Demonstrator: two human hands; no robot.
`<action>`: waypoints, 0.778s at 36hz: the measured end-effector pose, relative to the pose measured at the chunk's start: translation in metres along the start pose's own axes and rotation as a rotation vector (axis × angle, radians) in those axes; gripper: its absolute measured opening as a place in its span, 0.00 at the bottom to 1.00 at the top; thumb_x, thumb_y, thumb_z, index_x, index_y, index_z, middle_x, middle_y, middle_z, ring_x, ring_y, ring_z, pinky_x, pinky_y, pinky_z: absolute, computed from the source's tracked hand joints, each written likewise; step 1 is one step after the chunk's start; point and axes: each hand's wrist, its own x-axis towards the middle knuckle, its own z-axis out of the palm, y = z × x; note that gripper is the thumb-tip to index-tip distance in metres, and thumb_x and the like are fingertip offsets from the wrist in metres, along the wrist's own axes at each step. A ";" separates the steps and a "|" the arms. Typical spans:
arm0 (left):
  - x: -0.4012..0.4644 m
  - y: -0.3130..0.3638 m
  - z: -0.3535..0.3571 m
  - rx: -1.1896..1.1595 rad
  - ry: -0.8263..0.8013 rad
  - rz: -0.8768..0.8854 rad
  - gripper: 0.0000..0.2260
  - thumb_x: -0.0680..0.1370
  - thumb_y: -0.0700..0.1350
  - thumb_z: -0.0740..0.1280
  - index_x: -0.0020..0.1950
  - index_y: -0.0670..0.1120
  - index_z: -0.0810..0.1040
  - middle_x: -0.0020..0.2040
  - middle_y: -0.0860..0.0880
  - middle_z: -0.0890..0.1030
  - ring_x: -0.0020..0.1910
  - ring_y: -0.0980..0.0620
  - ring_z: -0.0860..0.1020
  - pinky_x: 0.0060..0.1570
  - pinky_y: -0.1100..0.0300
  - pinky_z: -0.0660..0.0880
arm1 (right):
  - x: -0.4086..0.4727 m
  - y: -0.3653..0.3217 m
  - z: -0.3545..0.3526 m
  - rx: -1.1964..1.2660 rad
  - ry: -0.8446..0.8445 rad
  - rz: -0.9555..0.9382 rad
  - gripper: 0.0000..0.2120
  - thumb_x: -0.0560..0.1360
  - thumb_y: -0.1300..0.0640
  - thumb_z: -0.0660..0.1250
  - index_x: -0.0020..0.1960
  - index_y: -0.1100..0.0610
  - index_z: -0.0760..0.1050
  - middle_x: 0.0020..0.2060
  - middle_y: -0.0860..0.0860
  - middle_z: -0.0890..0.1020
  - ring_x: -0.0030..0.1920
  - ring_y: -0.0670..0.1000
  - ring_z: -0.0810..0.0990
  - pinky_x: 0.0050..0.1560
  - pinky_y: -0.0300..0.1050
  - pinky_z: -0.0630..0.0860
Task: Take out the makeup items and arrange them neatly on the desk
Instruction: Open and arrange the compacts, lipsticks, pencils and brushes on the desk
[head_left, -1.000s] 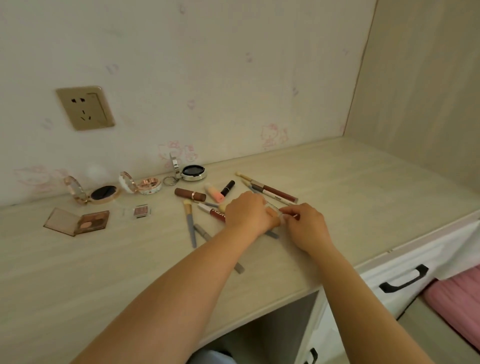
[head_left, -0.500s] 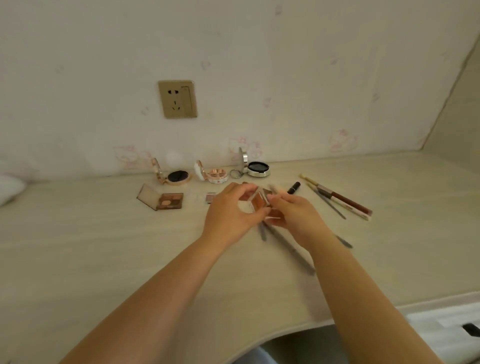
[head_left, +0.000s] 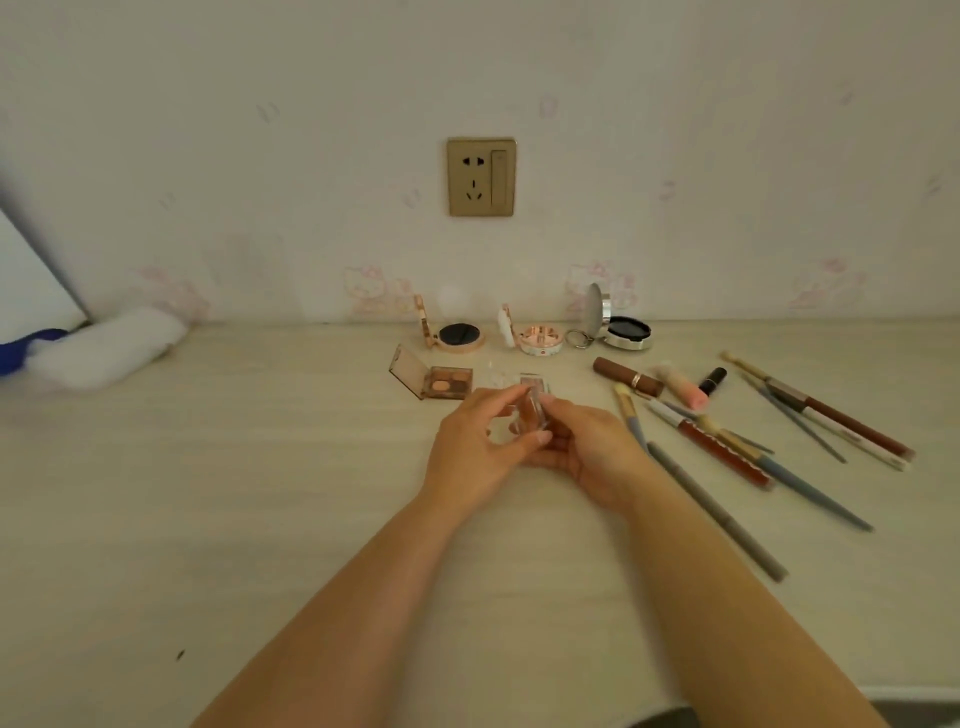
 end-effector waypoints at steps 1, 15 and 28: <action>0.000 -0.001 0.000 -0.009 -0.007 -0.007 0.24 0.70 0.48 0.74 0.66 0.54 0.74 0.59 0.55 0.77 0.56 0.63 0.74 0.48 0.71 0.70 | 0.000 0.001 0.000 -0.006 0.002 0.001 0.12 0.78 0.56 0.61 0.49 0.62 0.80 0.38 0.55 0.83 0.40 0.50 0.82 0.44 0.48 0.82; -0.004 -0.008 0.000 0.006 -0.045 0.014 0.24 0.70 0.45 0.74 0.66 0.53 0.74 0.57 0.56 0.77 0.57 0.61 0.74 0.49 0.66 0.71 | -0.001 0.013 -0.002 -0.264 0.086 -0.075 0.13 0.78 0.57 0.60 0.48 0.64 0.80 0.45 0.62 0.82 0.38 0.52 0.78 0.39 0.43 0.75; -0.005 -0.007 0.004 0.069 0.015 0.038 0.24 0.70 0.48 0.74 0.65 0.55 0.74 0.57 0.58 0.77 0.56 0.63 0.74 0.50 0.70 0.69 | -0.009 0.011 -0.001 -0.308 0.077 -0.110 0.14 0.78 0.53 0.60 0.48 0.59 0.82 0.43 0.56 0.83 0.38 0.49 0.76 0.39 0.41 0.73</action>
